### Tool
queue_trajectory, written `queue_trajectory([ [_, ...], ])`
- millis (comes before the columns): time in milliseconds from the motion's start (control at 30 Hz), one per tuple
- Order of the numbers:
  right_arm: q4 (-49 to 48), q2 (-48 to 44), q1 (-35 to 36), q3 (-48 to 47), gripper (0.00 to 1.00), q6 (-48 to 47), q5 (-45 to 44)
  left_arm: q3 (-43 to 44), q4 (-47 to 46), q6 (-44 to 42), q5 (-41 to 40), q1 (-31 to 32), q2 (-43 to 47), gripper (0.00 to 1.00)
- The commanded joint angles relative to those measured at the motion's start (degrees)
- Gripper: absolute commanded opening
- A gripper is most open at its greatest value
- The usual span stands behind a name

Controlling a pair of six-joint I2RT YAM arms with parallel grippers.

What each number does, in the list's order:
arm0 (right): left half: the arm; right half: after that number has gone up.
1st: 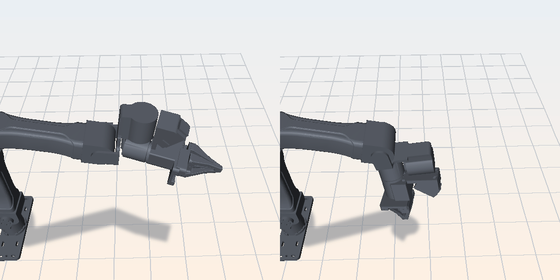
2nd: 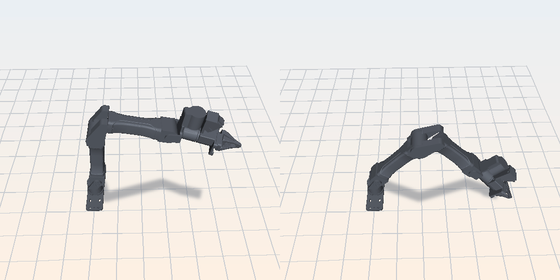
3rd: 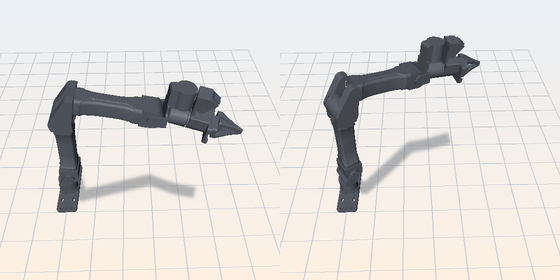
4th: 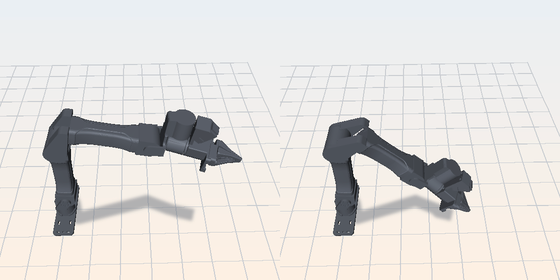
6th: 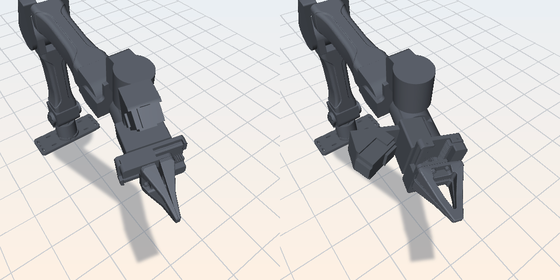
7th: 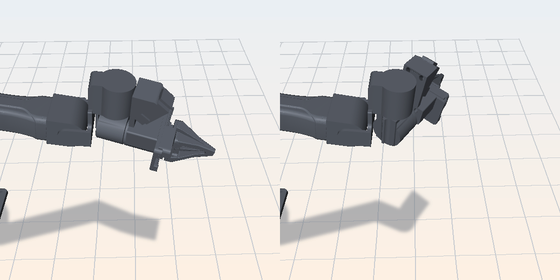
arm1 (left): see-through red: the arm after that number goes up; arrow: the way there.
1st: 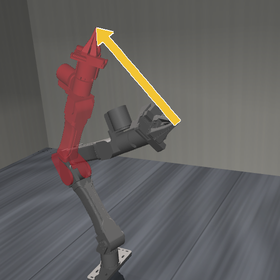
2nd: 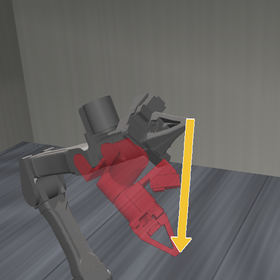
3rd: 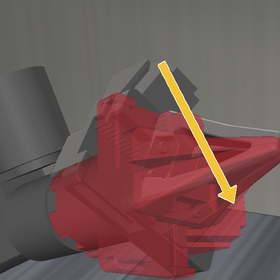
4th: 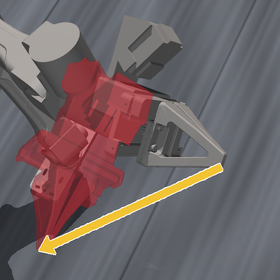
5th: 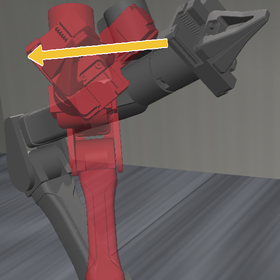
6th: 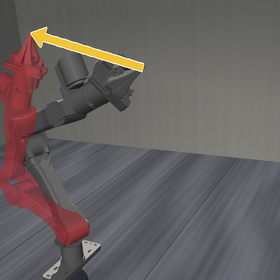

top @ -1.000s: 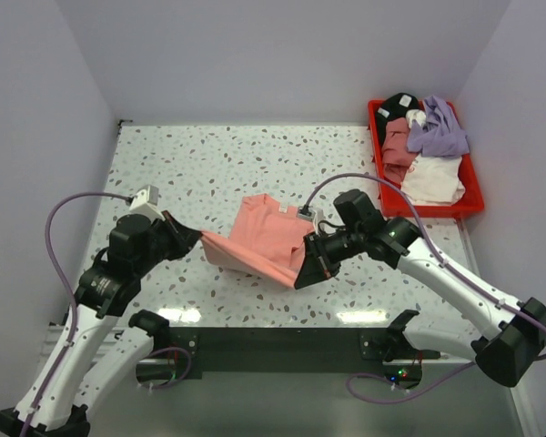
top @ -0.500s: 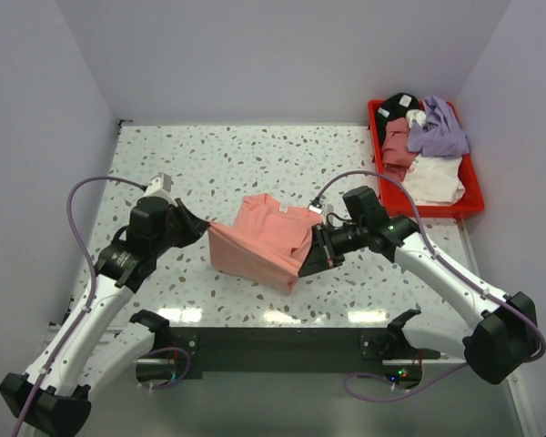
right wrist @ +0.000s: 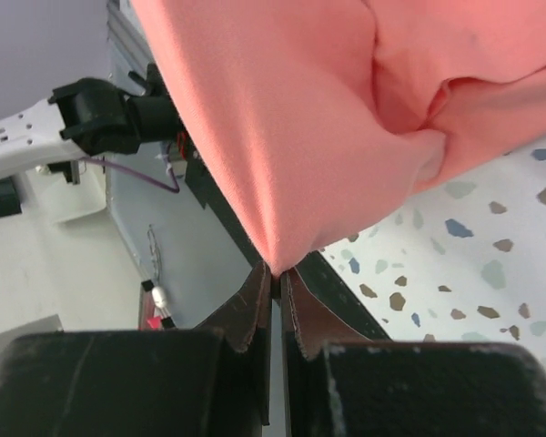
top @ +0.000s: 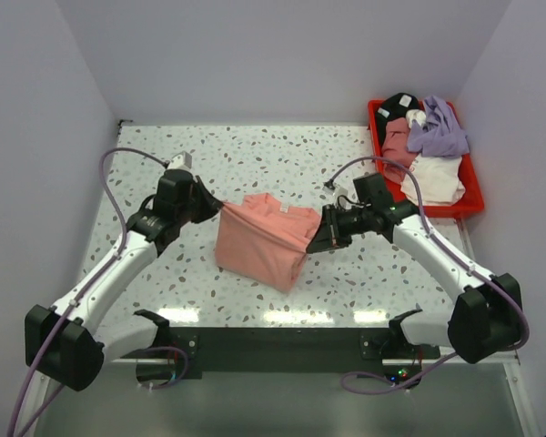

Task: Fold and stack the t-shirts
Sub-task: Fold the tshirt

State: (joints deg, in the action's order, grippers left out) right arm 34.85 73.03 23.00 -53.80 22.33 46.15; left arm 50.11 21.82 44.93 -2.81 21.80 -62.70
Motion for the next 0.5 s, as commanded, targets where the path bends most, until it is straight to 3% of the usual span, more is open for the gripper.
queue_trajectory([
  [0, 1.54, 1.23, -3.13, -1.92, 0.0, -0.8, -1.59, 4.38, -7.14, -2.39, -7.47, -0.97, -3.56, 0.0],
  [467, -4.78, 10.63, -8.5, -5.17, 0.0, 0.7, -3.79, 12.46, -11.63, -4.76, -8.18, -0.97, -18.5, 0.0],
])
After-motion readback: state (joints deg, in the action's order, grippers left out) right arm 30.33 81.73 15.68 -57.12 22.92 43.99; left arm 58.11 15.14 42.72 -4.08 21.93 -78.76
